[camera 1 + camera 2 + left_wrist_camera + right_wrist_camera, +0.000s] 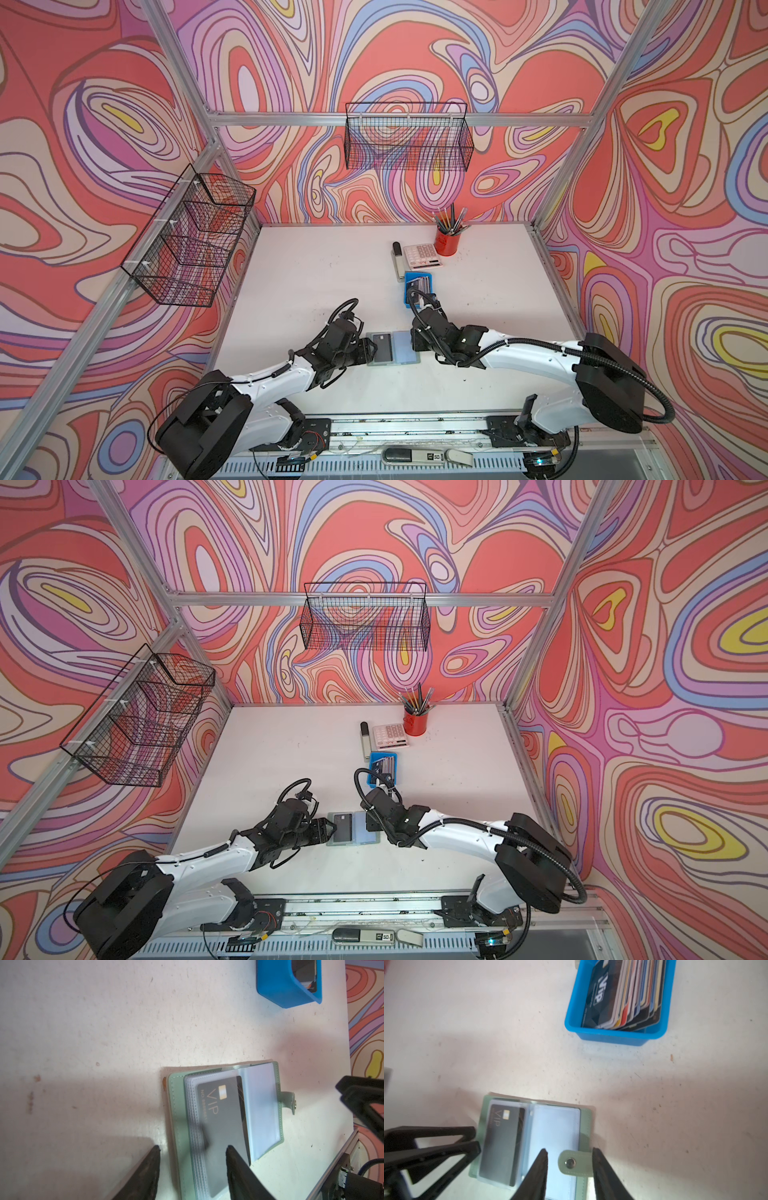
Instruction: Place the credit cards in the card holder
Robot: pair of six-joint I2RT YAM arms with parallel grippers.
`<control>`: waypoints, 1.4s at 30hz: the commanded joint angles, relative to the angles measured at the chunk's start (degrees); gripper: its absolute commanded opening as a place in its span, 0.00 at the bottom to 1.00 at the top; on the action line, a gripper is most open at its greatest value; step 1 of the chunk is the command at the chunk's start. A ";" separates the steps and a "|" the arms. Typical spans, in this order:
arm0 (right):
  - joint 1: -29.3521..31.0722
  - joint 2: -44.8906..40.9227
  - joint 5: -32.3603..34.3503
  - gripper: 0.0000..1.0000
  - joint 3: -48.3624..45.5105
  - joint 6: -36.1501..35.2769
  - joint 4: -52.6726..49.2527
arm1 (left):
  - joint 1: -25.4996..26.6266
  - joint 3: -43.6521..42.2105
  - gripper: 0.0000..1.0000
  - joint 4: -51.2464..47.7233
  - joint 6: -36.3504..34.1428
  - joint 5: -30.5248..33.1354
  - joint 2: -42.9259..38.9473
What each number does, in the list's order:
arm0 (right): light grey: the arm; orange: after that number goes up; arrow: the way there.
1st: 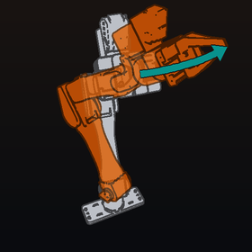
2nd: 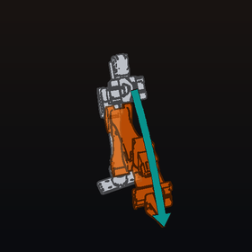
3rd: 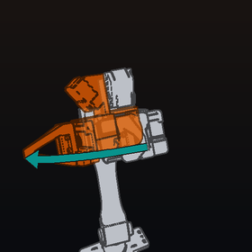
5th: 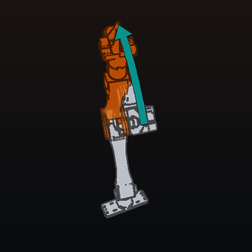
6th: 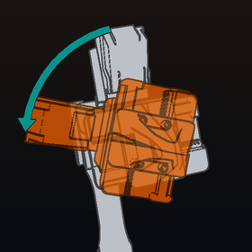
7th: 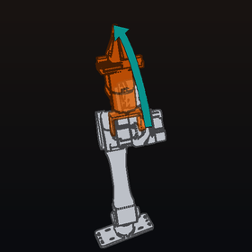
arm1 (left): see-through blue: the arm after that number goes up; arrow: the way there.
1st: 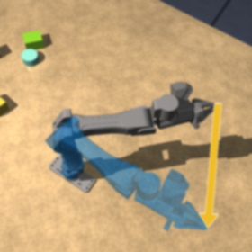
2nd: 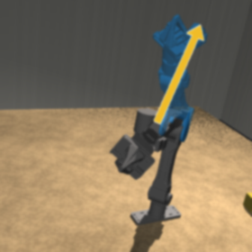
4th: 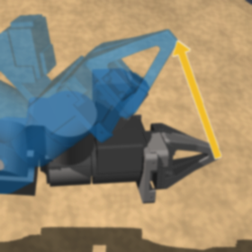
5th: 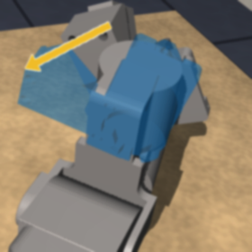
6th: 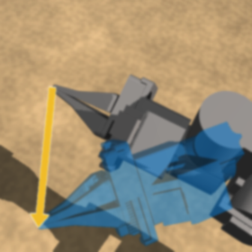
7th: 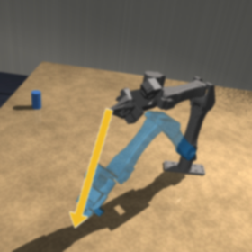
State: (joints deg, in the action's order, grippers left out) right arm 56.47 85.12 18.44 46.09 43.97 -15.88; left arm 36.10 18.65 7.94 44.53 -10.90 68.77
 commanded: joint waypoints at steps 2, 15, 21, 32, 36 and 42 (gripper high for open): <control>3.60 4.22 6.75 0.37 4.81 -0.17 -6.33 | 0.29 0.28 0.53 -1.61 -0.68 0.26 0.95; 6.80 13.14 12.11 0.35 12.39 1.74 -13.66 | 0.29 0.27 0.52 -2.32 -0.68 0.18 -0.78; 7.51 14.87 13.85 0.28 13.94 2.52 -15.48 | 0.29 0.55 0.51 -2.45 -0.70 -0.62 -1.21; 7.78 15.43 14.47 0.26 14.30 2.94 -16.38 | 0.28 0.51 0.51 -2.80 -0.64 -0.62 -2.04; 7.78 17.18 14.31 0.23 14.55 2.75 -16.38 | 0.29 0.63 0.51 -2.75 -0.59 -0.66 -1.93; 7.78 17.40 14.26 0.25 14.74 2.86 -16.56 | 0.29 0.65 0.50 -2.73 -0.56 -0.66 -1.87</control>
State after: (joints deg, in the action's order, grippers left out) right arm 63.83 101.84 31.38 59.75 45.95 -31.40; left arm 36.10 18.65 6.20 44.53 -11.40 67.53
